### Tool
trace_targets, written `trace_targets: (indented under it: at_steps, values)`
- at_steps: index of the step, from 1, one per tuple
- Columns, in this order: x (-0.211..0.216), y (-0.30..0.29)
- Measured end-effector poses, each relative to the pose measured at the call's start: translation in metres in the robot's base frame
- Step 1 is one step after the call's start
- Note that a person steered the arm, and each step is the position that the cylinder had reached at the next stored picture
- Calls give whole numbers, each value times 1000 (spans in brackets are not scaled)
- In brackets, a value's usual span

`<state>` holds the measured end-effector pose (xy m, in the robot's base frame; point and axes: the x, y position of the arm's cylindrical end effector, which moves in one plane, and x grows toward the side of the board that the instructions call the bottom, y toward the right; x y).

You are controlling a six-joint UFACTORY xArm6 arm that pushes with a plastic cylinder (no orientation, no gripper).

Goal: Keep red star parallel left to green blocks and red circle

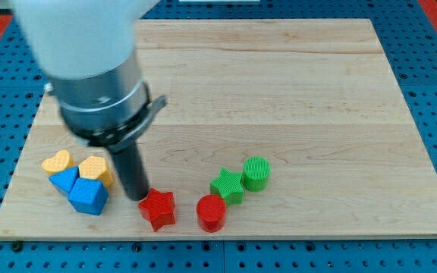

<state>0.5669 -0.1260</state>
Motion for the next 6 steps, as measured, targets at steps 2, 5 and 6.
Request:
trace_targets:
  at_steps: [2, 5, 6]
  values:
    - [4, -62]
    - [50, 31]
    - [50, 94]
